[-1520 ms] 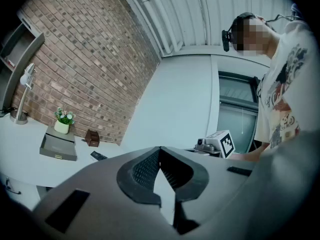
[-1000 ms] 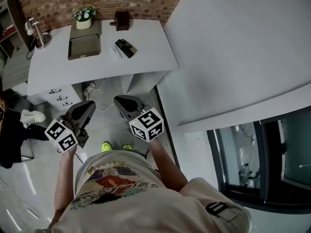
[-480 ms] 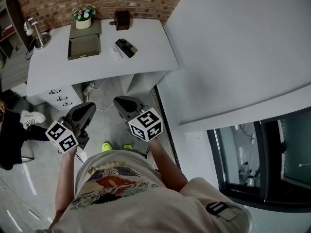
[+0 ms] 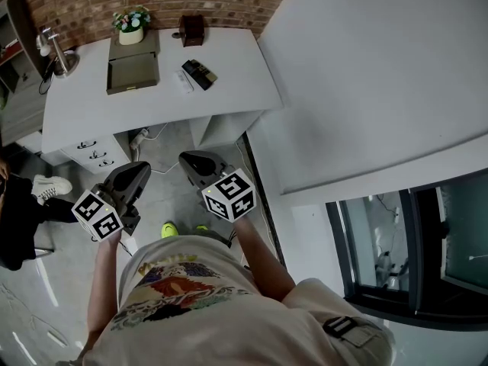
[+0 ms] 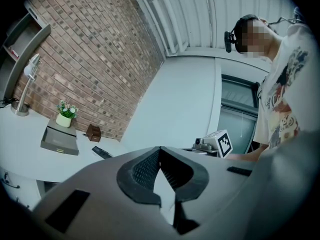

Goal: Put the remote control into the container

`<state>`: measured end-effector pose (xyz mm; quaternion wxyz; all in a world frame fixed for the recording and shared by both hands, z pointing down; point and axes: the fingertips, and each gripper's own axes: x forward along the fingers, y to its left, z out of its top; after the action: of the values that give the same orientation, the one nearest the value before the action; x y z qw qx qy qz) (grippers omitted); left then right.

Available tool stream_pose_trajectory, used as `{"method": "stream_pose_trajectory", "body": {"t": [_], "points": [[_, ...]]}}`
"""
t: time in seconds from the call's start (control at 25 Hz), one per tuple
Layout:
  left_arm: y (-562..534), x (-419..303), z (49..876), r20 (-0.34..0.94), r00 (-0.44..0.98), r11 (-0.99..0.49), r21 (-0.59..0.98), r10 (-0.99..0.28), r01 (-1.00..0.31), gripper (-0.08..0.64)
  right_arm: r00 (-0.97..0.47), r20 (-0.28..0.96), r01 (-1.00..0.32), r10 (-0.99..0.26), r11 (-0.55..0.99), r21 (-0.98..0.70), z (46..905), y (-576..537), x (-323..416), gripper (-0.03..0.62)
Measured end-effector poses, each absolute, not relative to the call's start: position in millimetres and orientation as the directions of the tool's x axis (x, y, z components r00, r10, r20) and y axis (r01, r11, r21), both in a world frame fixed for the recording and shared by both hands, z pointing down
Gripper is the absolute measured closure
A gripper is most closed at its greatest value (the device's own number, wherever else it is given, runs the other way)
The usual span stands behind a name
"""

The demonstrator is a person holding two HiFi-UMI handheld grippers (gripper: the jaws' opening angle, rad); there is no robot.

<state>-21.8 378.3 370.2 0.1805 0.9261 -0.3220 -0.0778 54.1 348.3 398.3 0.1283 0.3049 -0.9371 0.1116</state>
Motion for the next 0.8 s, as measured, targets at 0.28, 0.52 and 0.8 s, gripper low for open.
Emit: {"method": "stream_pose_trajectory", "body": {"t": [0.28, 0.52, 0.8], "points": [[379, -28, 375, -0.025, 0.786, -0.728, 0.396, -0.618, -0.56, 0.555, -0.77, 0.323, -0.611, -0.55, 0.782, -0.125, 402, 347, 49, 0.581], [381, -29, 379, -0.024, 0.79, -0.726, 0.41, -0.613, -0.551, 0.555, -0.759, 0.345, -0.617, -0.552, 0.779, -0.111, 406, 347, 47, 0.581], [378, -29, 387, -0.005, 0.783, -0.71, 0.425, -0.622, -0.561, 0.555, -0.754, 0.372, -0.614, -0.541, 0.781, -0.109, 415, 342, 51, 0.58]]}}
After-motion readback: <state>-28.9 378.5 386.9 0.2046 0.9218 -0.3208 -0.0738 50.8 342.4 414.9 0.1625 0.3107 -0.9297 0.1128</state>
